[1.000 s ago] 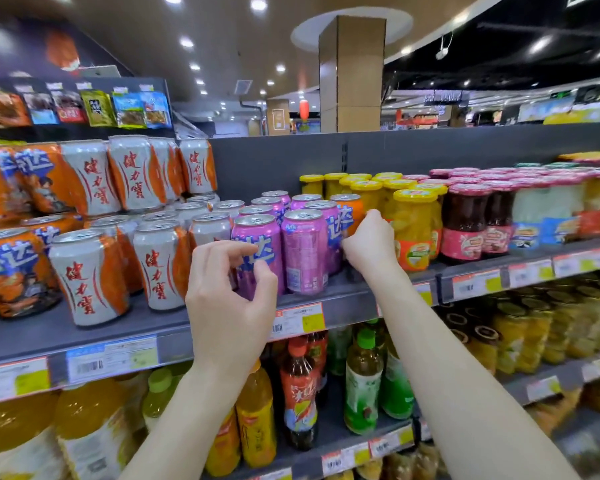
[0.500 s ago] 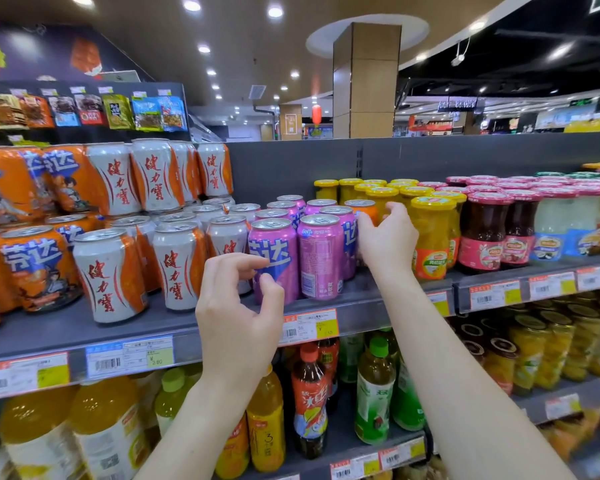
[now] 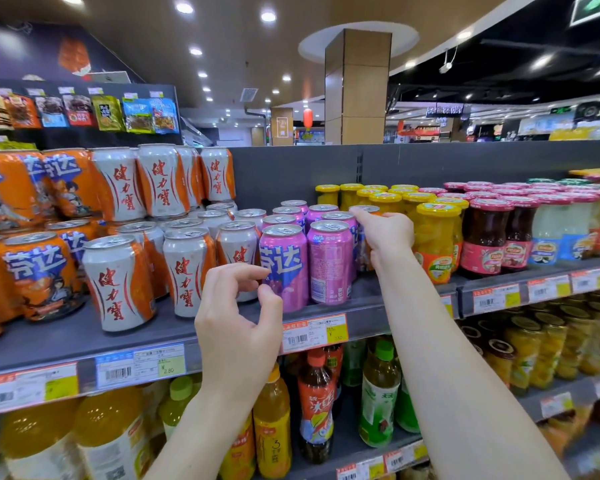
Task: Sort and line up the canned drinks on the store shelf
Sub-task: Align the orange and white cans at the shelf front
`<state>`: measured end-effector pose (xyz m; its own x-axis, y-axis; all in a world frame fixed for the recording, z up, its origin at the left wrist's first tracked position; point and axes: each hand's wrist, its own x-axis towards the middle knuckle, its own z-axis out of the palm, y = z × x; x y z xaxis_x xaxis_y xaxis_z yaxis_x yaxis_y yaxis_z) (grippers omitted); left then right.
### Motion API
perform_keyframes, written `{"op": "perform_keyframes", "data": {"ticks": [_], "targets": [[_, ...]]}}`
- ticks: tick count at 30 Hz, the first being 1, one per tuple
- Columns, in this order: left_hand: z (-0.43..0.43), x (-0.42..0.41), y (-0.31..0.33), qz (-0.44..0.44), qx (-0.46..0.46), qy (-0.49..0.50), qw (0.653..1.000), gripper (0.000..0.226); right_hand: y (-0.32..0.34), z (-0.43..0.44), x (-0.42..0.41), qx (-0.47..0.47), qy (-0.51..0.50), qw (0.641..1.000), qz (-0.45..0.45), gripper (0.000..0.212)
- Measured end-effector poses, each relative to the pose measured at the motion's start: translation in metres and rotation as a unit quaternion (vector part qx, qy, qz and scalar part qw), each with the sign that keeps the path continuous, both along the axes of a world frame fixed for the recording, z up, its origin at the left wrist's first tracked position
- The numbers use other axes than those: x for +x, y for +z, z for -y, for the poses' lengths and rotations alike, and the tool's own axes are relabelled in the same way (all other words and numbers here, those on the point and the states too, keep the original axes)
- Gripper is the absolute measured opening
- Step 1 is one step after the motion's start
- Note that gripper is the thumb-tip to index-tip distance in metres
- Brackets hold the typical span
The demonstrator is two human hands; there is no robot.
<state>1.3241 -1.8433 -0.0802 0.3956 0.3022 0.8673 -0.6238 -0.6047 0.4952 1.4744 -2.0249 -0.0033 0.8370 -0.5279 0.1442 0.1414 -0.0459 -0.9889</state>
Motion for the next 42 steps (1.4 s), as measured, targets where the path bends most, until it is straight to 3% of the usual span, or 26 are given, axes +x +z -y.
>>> {"op": "perform_keyframes", "data": {"ticks": [3, 13, 18, 23, 31, 36, 42], "targets": [[-0.003, -0.002, 0.001, -0.003, 0.004, -0.004, 1.000, 0.014, 0.001, -0.001, -0.005, -0.045, -0.014, 0.999, 0.004, 0.068], [-0.012, -0.005, 0.001, -0.019, 0.006, -0.023, 1.000, 0.013, 0.000, -0.004, -0.012, -0.119, -0.045, 0.992, 0.026, 0.062], [-0.016, -0.007, -0.001, -0.025, 0.004, -0.023, 0.999, 0.021, 0.001, 0.003, -0.016, -0.213, -0.047, 0.976, 0.017, 0.060], [-0.014, -0.008, 0.000, -0.012, 0.011, -0.043, 0.999, 0.015, -0.001, 0.006, -0.019, -0.299, -0.055, 0.953, 0.014, 0.065], [-0.015, -0.007, -0.001, -0.016, 0.011, -0.045, 0.999, 0.016, 0.002, 0.008, -0.021, -0.305, -0.050, 0.951, -0.001, 0.050], [-0.018, -0.010, 0.004, -0.016, 0.007, -0.045, 0.999, 0.015, -0.003, 0.010, -0.037, -0.291, -0.061, 0.953, 0.066, 0.043], [-0.024, -0.010, 0.014, -0.021, 0.004, -0.032, 0.999, 0.016, 0.039, 0.018, -0.075, -0.346, -0.064, 0.920, 0.175, 0.047]]}}
